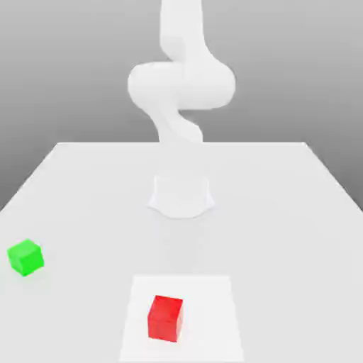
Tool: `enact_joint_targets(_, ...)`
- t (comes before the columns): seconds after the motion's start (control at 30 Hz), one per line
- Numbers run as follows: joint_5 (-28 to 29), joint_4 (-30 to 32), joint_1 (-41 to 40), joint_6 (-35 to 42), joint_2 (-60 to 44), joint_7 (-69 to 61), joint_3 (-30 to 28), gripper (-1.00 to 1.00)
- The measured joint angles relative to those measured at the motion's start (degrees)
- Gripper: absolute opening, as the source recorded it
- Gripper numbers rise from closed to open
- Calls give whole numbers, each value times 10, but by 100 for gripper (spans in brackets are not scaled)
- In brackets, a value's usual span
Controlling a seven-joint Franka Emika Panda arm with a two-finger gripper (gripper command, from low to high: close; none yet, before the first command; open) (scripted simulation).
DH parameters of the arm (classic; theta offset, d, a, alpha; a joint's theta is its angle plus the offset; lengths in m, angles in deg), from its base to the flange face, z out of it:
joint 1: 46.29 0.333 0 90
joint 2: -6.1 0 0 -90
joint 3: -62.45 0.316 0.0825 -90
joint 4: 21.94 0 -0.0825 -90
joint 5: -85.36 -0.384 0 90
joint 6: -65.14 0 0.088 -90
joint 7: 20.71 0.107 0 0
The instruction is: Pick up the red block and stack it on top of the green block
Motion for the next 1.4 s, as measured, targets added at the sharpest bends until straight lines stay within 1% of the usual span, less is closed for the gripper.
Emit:
enact_joint_targets(0.47, 10, 99, -26, -138, -294, 54, 5, 0)
enact_joint_targets(0.73, 2, 154, -34, -217, -460, 74, 2, 0)
enact_joint_targets(0.9, 1, 147, -33, -299, -564, 76, 1, 0)
enact_joint_targets(0.93, 1, 144, -32, -314, -583, 76, 0, -100)
enact_joint_targets(1.17, 2, 144, -33, -317, -586, 78, 0, -100)
enact_joint_targets(1.33, 0, 157, -35, -242, -497, 76, 3, -100)
enact_joint_targets(1.4, 3, 161, -50, -224, -476, 65, -11, -100)
